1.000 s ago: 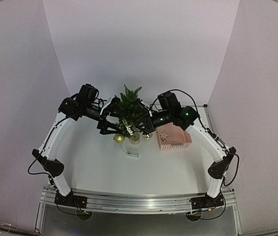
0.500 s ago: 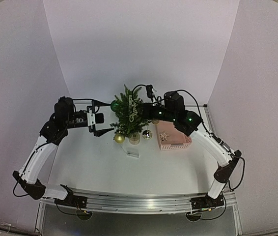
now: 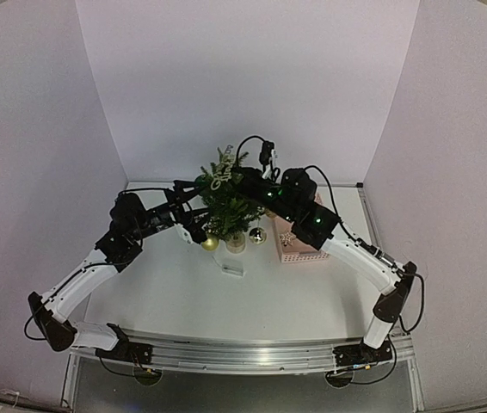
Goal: Decorate the small christmas tree
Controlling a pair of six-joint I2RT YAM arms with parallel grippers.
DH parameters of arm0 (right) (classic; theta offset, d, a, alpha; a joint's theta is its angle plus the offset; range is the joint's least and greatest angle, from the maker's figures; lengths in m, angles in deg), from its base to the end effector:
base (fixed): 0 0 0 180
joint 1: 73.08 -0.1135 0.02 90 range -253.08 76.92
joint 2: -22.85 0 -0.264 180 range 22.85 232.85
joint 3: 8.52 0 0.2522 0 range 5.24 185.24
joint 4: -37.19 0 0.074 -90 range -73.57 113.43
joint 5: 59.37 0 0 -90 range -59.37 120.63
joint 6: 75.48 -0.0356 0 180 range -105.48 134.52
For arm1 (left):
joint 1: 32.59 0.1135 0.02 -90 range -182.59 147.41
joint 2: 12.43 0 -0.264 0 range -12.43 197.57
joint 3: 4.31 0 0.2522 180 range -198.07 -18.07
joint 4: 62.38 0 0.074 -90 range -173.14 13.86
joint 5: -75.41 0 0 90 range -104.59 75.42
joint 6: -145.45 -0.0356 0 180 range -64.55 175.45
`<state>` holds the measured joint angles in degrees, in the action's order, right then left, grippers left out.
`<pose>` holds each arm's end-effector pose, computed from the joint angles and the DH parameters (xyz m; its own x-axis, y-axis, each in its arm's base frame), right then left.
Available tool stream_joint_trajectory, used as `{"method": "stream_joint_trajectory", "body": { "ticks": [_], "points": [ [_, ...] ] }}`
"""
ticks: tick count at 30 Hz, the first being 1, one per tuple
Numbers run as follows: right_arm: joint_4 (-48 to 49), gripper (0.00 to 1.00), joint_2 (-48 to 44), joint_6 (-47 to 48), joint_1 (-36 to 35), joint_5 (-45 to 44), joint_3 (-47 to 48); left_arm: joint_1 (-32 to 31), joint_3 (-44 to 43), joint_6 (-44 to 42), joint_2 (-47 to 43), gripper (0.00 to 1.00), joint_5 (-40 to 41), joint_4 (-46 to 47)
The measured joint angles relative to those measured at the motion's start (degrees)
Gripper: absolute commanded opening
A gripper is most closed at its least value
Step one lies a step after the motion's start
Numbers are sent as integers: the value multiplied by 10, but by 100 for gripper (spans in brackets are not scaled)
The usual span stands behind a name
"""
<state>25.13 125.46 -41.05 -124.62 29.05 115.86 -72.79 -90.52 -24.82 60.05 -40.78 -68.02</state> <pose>0.2619 0.3282 0.4832 -0.5724 0.6050 -0.5535 -0.5195 0.2546 0.8156 0.2117 -0.1994 0.4400 0.9180 0.3822 -0.1061 0.0483 0.1577 0.9863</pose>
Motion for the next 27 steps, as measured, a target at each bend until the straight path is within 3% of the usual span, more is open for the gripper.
{"method": "stream_joint_trajectory", "body": {
  "ticks": [5,13,27],
  "points": [
    [25,0,12,-16,-10,-5,4,-5,19,-48,10,60,27,77],
    [40,0,24,-35,-13,-15,4,-10,23,-86,28,23,67,162],
    [60,0,25,-44,-13,-15,4,-11,25,-88,33,0,99,172]
  ]
}}
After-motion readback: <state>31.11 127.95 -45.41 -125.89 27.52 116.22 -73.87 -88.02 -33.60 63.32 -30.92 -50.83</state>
